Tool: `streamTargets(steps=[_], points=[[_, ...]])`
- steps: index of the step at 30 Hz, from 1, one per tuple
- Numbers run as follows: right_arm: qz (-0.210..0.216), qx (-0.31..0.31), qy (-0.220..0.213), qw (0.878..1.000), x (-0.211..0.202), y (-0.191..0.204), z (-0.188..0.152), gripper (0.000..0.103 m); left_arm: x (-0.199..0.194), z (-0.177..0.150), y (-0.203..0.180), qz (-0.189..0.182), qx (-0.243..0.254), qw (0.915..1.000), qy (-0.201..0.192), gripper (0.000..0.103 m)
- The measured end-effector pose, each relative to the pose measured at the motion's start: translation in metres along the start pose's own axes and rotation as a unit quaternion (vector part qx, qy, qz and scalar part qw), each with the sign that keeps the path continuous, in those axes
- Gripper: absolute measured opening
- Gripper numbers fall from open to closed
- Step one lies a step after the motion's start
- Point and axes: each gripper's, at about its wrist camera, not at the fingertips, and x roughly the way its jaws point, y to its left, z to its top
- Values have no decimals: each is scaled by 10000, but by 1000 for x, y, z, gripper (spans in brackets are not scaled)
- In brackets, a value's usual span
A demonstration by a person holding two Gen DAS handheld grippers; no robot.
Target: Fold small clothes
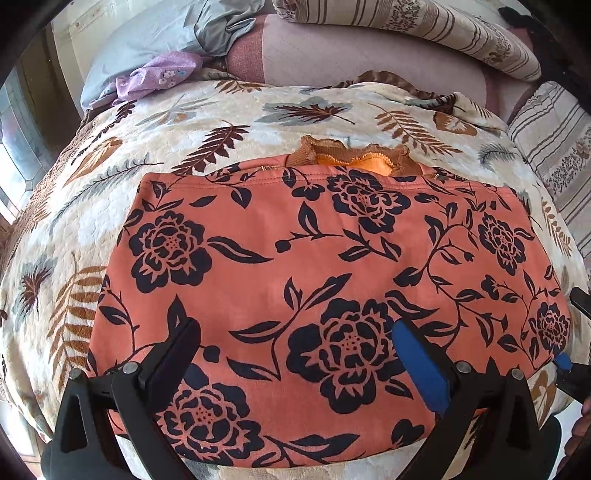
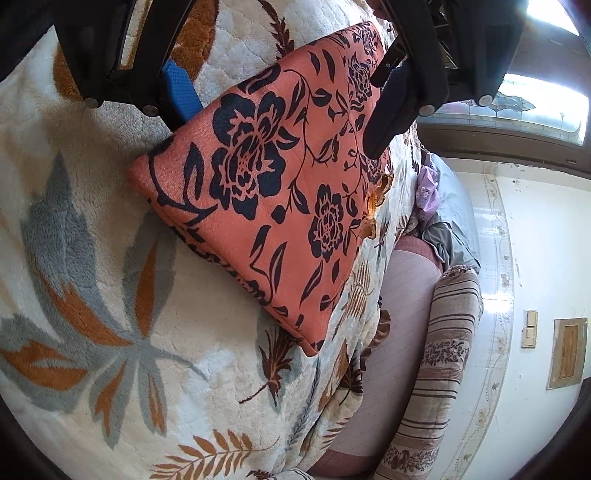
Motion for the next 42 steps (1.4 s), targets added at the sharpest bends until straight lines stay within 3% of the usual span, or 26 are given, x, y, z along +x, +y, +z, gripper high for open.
streamTargets(steps=[7,13,15,26,31,33,35,36,37,38,40,42], points=[[-114,-111,36,9999,6,-1,1,83,6,5,-3,-20,5,10000,-44,103],[-166,-205,17,9997,9,-1,1,82,38,4,-6,43,8,9997,244,103],[-175,-178,15,9997,9,-3,1,81,38,2,-8,85,100,9999,97,103],[-345,-130,91,9993,4,-14,5,59,26,3,-2,19,3,9998,209,103],[-270,-20,79,9996,3,-15,6,63,12,-2,0,82,-12,9999,-73,103],[-275,-45,57,9996,5,-15,7,65,35,-7,-4,196,170,9993,262,103],[-340,-162,52,9993,7,-11,7,65,35,-9,-8,291,317,9991,-26,103],[-443,-299,65,9985,8,-7,8,59,36,-7,-9,318,331,9989,50,103],[-616,-454,106,9970,11,-2,8,27,36,-4,-8,288,280,9991,124,103],[-726,-549,174,9957,14,1,9,13,37,-1,-7,258,260,9991,205,103],[-1020,-871,158,9908,17,16,9,12,35,2,-4,171,284,9991,282,103],[-1043,-1347,-1,9854,11,47,4,11,26,4,6,-65,145,9995,285,103]])
